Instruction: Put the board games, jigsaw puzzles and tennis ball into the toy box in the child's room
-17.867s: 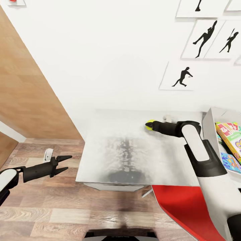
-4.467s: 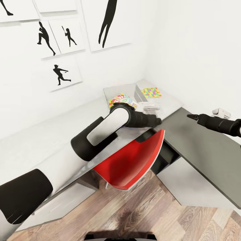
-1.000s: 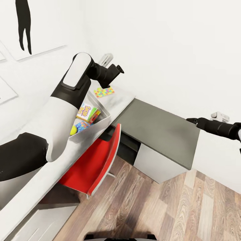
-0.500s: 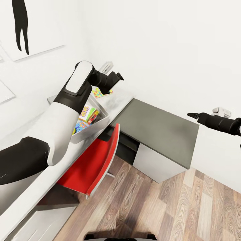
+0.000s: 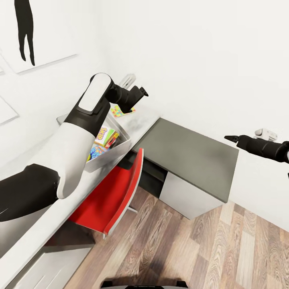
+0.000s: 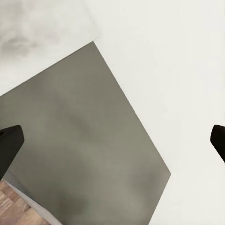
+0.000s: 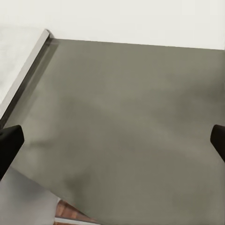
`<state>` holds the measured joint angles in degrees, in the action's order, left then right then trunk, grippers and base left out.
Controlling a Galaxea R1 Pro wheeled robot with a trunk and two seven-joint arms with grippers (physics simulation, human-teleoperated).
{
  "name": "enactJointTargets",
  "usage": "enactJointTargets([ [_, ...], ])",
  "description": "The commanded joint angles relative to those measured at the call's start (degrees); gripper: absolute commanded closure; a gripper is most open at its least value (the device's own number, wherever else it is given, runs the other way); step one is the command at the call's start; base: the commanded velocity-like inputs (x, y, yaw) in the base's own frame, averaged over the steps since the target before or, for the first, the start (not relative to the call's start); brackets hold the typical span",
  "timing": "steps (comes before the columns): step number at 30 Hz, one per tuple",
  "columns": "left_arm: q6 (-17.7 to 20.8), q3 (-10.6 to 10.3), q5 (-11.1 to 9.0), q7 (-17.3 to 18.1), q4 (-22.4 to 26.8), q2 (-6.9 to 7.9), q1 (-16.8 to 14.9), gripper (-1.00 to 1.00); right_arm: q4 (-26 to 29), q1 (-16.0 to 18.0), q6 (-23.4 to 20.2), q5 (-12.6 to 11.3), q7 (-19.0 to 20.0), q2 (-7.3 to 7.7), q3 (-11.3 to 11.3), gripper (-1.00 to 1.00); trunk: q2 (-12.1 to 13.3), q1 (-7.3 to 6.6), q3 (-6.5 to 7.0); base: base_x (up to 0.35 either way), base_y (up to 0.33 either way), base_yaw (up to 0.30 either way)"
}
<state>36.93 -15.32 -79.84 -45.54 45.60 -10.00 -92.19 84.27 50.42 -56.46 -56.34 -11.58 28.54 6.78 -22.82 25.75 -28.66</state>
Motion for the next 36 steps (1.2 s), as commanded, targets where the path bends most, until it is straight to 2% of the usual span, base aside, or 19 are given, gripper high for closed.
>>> enactJointTargets([
  [1,0.06,0.11,-0.41,-0.5,0.33,0.0,-0.1,-1.0,0.04,0.39,-0.26,-0.65,-0.57,0.04,0.02,-1.0,-0.1,0.03,-0.09,0.0,0.0,-0.053],
  [12,0.07,0.19,-0.33,-0.23,-3.25,0.05,0.97,-1.0,0.02,1.21,-0.47,-1.35,-0.71,0.11,0.07,-1.0,-0.1,0.03,-0.09,0.0,0.0,-0.133],
  [18,0.07,0.15,-0.32,-0.18,-3.37,0.06,1.03,-1.0,0.02,1.25,-0.49,-1.38,-0.72,0.11,0.07,-1.0,-0.1,0.03,-0.09,0.02,0.0,-0.029],
  [28,0.1,0.03,-0.35,-0.17,-3.41,0.07,1.04,-1.0,0.02,1.24,-0.49,-1.4,-0.72,0.11,-0.01,-1.0,-0.1,0.03,-0.09,0.226,0.0,-0.004],
  [36,0.08,0.02,-0.38,-0.17,-3.52,0.07,1.05,-1.0,0.02,1.23,-0.49,-1.4,-0.72,0.11,-0.01,-1.0,-0.1,0.03,-0.09,0.051,0.0,-0.069],
])
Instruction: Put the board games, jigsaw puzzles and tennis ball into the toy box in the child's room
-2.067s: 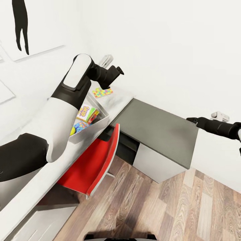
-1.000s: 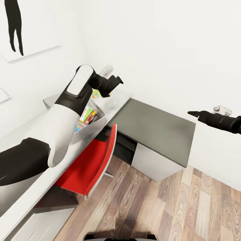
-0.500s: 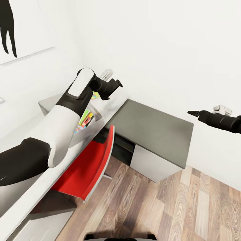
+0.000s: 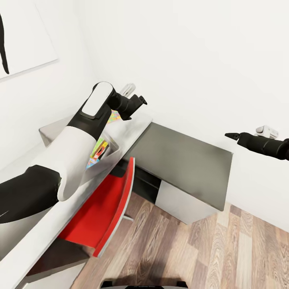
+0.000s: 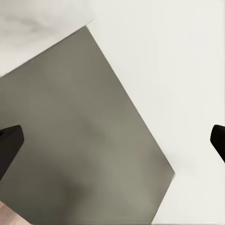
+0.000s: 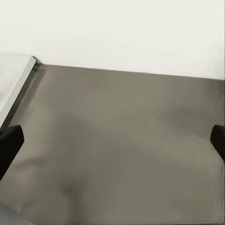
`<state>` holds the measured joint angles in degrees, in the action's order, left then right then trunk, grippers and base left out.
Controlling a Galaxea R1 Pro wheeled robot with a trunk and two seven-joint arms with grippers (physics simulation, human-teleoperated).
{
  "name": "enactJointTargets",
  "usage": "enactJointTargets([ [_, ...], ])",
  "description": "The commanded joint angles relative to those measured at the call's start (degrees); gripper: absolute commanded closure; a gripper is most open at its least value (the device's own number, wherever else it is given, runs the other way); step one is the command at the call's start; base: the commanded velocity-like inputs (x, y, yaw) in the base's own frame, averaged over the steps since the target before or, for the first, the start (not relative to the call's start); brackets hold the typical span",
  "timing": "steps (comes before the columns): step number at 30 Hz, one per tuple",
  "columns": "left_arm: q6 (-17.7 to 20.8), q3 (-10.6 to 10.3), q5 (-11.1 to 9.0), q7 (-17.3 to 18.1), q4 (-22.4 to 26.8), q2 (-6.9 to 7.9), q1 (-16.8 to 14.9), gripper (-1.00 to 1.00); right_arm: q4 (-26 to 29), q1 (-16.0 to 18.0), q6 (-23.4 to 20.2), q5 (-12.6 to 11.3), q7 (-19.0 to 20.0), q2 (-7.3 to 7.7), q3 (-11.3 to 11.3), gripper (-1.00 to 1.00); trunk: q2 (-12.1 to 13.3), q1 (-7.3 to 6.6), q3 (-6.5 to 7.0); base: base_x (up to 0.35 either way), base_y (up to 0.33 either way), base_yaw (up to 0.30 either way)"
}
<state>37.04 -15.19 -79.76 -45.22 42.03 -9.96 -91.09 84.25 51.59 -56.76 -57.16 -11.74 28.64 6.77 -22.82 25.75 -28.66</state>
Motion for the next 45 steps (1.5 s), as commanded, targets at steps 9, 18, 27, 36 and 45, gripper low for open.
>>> enactJointTargets([
  [9,-0.01,-0.1,-0.48,-0.48,-0.02,0.03,-0.05,-1.0,0.04,0.01,-0.2,-0.59,-0.57,-0.02,0.0,-1.0,-0.1,0.03,-0.09,0.006,0.0,-0.091],
  [18,0.04,-0.04,-0.49,-0.44,-0.08,0.03,-0.05,-1.0,0.04,-0.07,-0.2,-0.59,-0.57,-0.06,0.0,-1.0,-0.1,0.03,-0.09,0.135,-0.009,-0.009],
  [27,0.05,-0.02,-0.49,-0.47,-0.15,0.03,-0.05,-1.0,0.04,-0.08,-0.2,-0.59,-0.57,-0.08,0.0,-1.0,-0.1,0.03,-0.09,0.159,-0.035,-0.015],
  [36,0.05,-0.01,-0.49,-0.48,-0.18,0.03,-0.05,-1.0,0.04,-0.08,-0.2,-0.64,-0.57,-0.08,-0.03,-1.0,-0.1,0.03,-0.09,0.019,-0.004,-0.128],
  [45,0.05,-0.01,-0.49,-0.48,-0.35,0.03,-0.05,-1.0,0.04,-0.11,-0.2,-0.7,-0.57,-0.08,-0.09,-1.0,-0.1,0.03,-0.09,0.002,0.0,-0.08],
])
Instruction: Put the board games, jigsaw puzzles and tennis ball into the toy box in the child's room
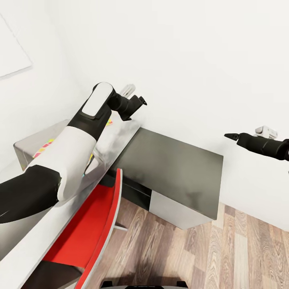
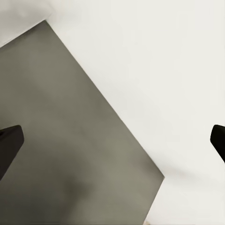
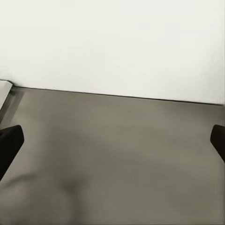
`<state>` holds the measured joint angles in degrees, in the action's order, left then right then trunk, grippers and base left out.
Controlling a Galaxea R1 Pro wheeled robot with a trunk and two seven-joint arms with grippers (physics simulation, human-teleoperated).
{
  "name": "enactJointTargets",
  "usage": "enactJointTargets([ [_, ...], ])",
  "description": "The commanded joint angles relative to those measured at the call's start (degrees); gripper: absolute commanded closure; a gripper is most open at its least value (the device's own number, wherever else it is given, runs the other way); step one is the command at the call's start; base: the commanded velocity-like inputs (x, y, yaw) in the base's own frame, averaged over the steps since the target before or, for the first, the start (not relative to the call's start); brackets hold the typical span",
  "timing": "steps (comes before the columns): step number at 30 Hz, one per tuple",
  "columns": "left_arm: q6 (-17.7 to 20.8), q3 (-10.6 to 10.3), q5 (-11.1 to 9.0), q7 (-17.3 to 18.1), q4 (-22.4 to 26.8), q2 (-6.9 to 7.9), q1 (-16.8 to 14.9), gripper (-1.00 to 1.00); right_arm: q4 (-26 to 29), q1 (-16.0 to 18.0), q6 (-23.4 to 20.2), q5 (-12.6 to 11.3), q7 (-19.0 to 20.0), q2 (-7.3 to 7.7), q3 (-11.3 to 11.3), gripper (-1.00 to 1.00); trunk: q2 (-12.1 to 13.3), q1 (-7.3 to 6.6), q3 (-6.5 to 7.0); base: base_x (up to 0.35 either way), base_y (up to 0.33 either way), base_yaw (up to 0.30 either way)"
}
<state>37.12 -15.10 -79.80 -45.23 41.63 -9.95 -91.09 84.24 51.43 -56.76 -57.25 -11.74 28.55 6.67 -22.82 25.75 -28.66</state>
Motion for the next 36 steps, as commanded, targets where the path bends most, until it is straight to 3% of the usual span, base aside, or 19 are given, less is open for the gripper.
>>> enactJointTargets([
  [1,-0.03,-0.1,-0.44,-0.47,0.04,0.02,-0.06,-1.0,0.05,0.04,-0.19,-0.6,-0.57,0.02,0.01,-1.0,-0.1,0.03,-0.09,0.0,0.0,-0.013],
  [10,-0.03,-0.28,-0.49,-0.21,-1.04,-0.01,-0.06,-1.0,0.05,-0.21,-0.29,-0.81,-0.57,0.02,0.01,-1.0,-0.1,0.03,-0.09,0.0,0.0,-0.002],
  [16,0.18,-0.52,-0.63,1.08,-2.24,-0.05,-0.01,-1.0,0.05,-2.19,-0.43,-1.54,-0.53,0.02,0.01,-1.0,-0.1,0.03,-0.09,0.0,0.0,0.0],
  [25,1.04,-0.87,-0.87,1.81,-2.41,-0.05,0.22,-1.0,0.05,-5.84,-0.53,-6.42,-0.49,0.02,-0.02,-1.0,-0.1,0.03,-0.09,0.0,0.0,0.0],
  [29,5.57,-1.0,-1.74,2.59,-2.36,-0.05,0.27,-1.0,0.05,-6.62,-0.54,-9.17,-0.48,0.02,-0.15,-1.0,-0.1,0.03,-0.09,0.0,0.0,0.0],
  [36,8.64,-0.99,-3.65,3.51,-2.42,-0.05,0.29,-1.0,0.05,-6.95,-0.54,-10.64,-0.48,0.02,-0.23,-1.0,-0.1,0.03,-0.09,0.001,0.0,0.0],
])
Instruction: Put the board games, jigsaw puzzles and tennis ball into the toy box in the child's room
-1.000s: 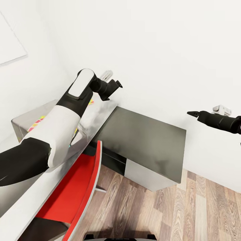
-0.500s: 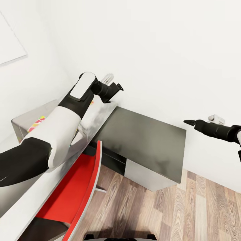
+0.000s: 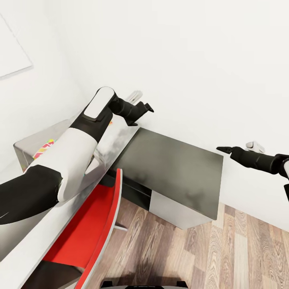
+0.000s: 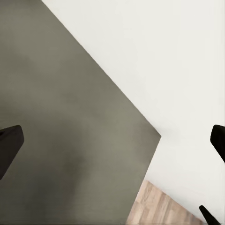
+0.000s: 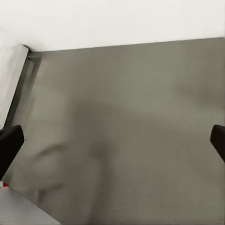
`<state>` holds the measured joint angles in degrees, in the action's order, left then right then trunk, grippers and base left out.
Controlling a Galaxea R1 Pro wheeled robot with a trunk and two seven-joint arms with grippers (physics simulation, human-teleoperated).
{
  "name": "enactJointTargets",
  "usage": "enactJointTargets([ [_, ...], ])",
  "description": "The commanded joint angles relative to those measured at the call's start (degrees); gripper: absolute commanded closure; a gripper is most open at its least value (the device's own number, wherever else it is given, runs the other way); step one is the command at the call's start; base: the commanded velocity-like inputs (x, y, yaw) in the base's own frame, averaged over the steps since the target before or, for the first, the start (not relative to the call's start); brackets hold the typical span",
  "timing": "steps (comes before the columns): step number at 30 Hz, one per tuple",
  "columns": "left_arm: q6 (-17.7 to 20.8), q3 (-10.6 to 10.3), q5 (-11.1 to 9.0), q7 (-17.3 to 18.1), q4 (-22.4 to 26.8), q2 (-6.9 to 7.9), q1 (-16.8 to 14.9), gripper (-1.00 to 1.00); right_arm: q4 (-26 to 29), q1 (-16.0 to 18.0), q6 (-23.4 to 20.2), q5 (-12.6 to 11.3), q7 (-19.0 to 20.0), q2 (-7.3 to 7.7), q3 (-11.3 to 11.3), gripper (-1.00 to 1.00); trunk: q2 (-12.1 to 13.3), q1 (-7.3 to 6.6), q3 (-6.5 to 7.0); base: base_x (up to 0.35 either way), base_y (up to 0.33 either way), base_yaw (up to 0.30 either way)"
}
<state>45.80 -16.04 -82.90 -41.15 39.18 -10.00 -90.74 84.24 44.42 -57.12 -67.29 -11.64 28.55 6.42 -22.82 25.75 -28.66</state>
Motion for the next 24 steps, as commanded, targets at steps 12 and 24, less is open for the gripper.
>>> enactJointTargets([
  [12,0.71,-0.12,-1.07,-0.4,-0.03,0.0,-0.05,-1.0,0.05,-0.1,-0.19,-0.97,-0.57,0.01,0.0,-1.0,-0.1,0.03,-0.09,0.17,0.0,0.0],
  [24,0.78,-0.65,-1.12,-0.42,-0.1,0.0,-0.05,-1.0,0.05,-0.12,-0.19,-1.0,-0.57,0.01,0.0,-1.0,-0.1,0.03,-0.09,0.06,0.0,0.0],
])
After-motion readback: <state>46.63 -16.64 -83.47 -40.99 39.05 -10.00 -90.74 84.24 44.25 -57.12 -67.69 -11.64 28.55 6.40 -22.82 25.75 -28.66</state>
